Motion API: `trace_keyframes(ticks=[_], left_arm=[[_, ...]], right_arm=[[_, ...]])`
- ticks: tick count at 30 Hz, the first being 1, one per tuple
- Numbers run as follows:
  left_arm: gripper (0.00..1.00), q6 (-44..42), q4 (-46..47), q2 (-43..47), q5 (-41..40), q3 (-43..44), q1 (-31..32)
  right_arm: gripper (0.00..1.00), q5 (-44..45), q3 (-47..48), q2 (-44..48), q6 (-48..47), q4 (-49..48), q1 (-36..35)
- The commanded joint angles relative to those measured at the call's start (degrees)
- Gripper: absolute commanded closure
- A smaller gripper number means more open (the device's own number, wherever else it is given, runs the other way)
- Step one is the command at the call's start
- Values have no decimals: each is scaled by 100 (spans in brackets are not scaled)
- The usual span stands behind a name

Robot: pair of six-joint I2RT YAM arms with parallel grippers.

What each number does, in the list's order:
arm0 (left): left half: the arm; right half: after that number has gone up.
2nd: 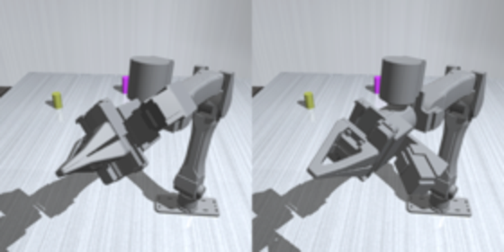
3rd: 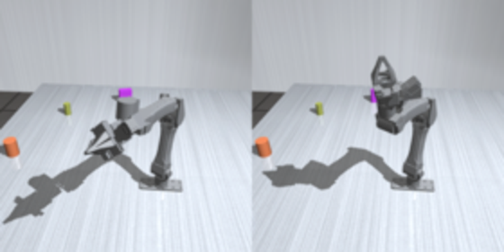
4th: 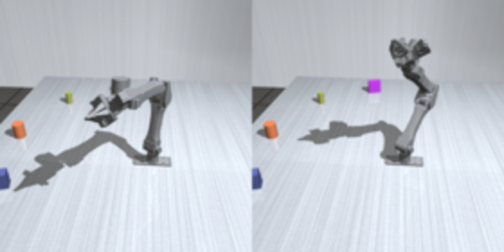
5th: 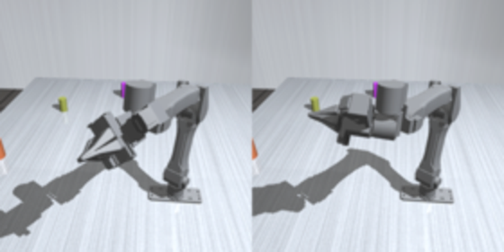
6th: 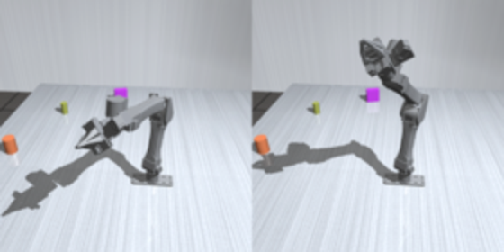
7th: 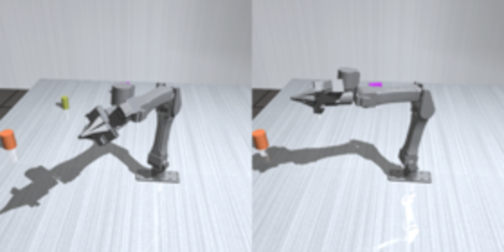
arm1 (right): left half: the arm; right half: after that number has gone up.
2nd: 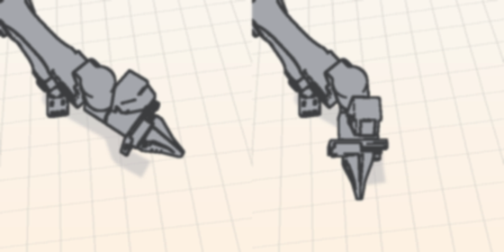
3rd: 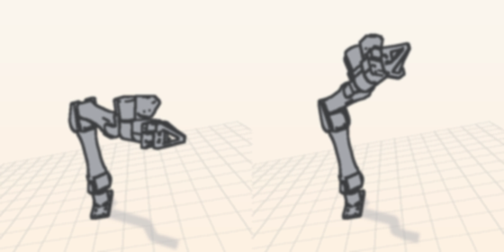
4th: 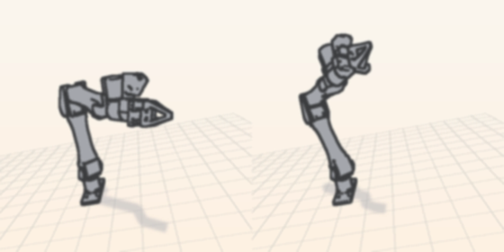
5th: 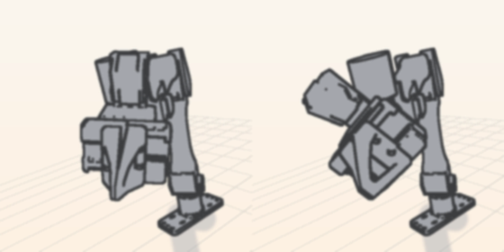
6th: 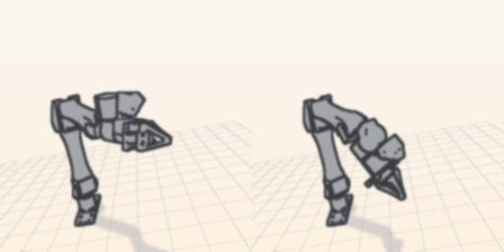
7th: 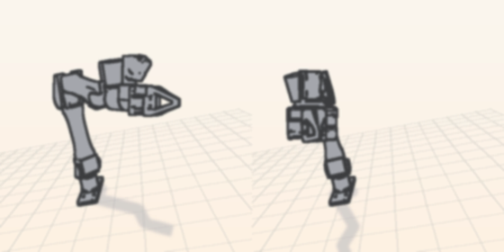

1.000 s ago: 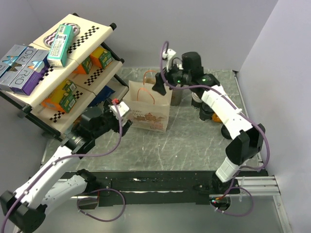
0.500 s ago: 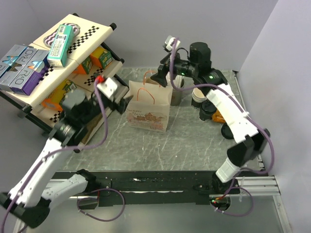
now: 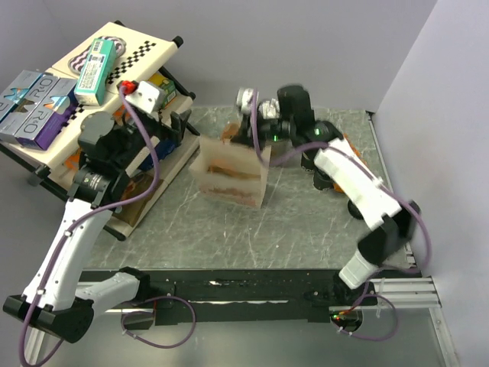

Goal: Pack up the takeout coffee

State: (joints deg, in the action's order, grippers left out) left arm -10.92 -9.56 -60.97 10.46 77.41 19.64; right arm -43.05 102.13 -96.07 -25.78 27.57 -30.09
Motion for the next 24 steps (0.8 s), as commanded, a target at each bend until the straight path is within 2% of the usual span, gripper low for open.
trace_keyframes(ticks=[1,5,8,11,15,19,20,21,23,24], left_arm=[[1,309,517,24,-9,310,-100],[1,371,570,129,245,56,-101],[1,362,570,287,316,-277,-109],[0,389,412,436,378,-480,-109],[1,-5,-237,813,1052,-726,-109],[1,-244,-827,920,1729,-728,-109],[1,-262,-906,851,1827,-701,-109],[1,-270,-977,780,1924,-674,-109],[1,-279,-1065,579,2074,-604,-109],[1,-271,-1030,490,2066,-587,-109]], right_arm=[[100,-248,-894,1485,-1024,458,-978],[100,-222,-1677,1986,-1131,653,-1499],[100,-151,-2020,2189,-1104,495,-1570],[100,-213,-2100,2172,-1105,460,-1579],[100,-309,-2039,2084,-1017,407,-1614],[98,-12,-1969,2023,-692,152,-1571],[92,59,-1873,2014,-648,143,-1562],[71,147,-1828,1953,-604,91,-1518],[59,436,-1697,1908,-420,12,-1430],[44,498,-1618,1847,-341,-6,-1360]])
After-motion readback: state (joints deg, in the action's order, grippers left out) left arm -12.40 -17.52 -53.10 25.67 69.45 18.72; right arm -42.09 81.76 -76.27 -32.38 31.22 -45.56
